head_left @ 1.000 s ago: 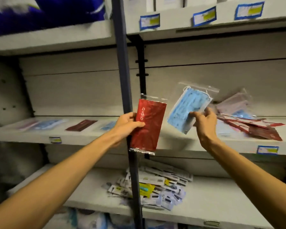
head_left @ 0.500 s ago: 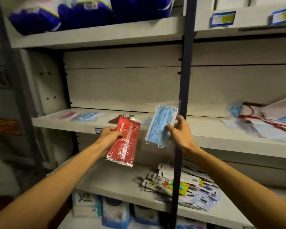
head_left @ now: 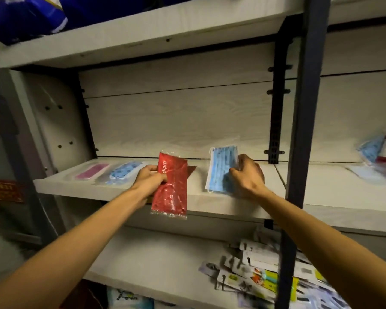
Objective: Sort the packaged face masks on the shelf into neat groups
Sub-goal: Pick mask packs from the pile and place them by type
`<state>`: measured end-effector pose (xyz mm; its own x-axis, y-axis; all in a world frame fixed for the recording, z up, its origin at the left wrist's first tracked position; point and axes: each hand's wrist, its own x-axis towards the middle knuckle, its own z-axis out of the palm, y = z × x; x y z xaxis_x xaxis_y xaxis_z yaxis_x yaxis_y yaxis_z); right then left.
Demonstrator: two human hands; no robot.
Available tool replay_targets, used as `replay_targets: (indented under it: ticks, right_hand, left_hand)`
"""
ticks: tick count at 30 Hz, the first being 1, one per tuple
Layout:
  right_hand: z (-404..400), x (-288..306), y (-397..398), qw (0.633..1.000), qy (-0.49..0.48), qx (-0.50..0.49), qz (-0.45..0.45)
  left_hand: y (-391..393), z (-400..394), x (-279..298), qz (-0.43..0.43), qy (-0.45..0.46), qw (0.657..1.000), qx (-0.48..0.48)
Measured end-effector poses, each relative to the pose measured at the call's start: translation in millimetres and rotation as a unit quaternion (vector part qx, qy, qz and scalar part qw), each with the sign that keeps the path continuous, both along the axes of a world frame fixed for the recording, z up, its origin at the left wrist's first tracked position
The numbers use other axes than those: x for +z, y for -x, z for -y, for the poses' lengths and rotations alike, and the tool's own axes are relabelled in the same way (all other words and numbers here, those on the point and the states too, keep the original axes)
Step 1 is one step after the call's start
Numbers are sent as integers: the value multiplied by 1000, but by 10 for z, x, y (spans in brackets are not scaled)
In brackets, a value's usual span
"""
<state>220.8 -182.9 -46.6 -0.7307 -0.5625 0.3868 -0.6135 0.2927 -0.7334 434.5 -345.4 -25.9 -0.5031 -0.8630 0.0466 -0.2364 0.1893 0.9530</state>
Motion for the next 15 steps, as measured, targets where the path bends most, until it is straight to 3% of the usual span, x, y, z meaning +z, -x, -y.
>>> replay_targets:
  ticks: [4,8,12,15]
  right_hand:
    - [259,-20,219,997,-51,-55,-27]
    - [461,-102,356,982,-142,-116,-41]
    - [509,-160,446,979,-148,-124,-60]
    - [519,-211,455,979,-150,-118,-76]
  left_hand:
    - [305,342,-27,5,34,999,-31]
    - [528,621,-133,69,148,986,-35]
    - [636,845,-229,226,271,935,-45]
    - [683,942,-306,301,303,903,-41]
